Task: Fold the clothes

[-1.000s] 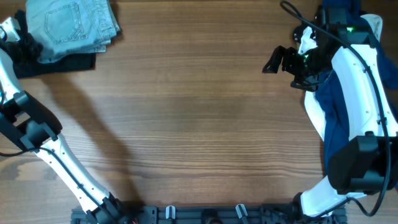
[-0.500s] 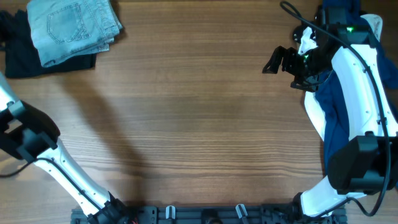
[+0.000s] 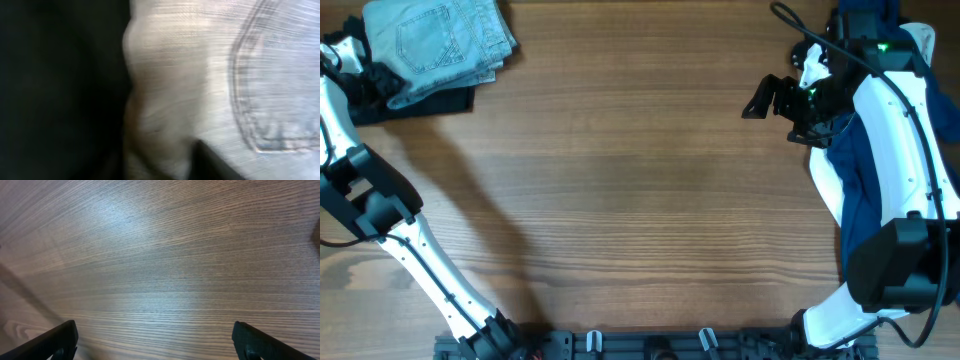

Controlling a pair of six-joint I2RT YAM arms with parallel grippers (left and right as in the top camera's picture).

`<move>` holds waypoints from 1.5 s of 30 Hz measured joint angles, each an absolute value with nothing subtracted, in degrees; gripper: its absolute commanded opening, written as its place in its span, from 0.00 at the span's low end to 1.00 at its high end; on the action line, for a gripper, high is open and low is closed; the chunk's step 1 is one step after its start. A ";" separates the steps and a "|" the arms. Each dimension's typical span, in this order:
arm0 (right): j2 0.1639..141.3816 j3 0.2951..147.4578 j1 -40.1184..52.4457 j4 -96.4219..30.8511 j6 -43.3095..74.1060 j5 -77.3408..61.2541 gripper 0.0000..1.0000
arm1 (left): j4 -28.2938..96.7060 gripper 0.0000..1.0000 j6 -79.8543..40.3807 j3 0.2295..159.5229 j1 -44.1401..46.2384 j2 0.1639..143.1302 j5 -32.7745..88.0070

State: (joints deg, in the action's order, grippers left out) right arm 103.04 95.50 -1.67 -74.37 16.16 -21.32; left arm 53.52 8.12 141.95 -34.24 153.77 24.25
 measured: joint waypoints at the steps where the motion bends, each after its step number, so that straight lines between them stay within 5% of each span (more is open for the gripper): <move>1: 103.07 95.50 -1.65 -74.37 16.16 -21.34 1.00 | 53.52 0.04 8.10 141.95 -34.24 153.86 25.12; 23: 103.04 95.50 -1.65 -74.22 16.16 -21.34 1.00 | 54.41 0.04 8.93 141.58 -29.39 136.84 29.54; 37: 103.04 95.50 -1.65 -74.24 16.16 -21.34 1.00 | 50.24 0.04 12.86 141.58 -31.51 139.65 9.61; 44: 103.07 95.50 -1.65 -75.07 16.16 -21.34 1.00 | 43.31 0.24 12.91 141.58 -33.85 149.60 2.04; 45: 103.04 95.50 -1.65 -75.26 16.16 -21.34 1.00 | 43.22 0.46 12.19 141.58 -34.28 150.89 0.71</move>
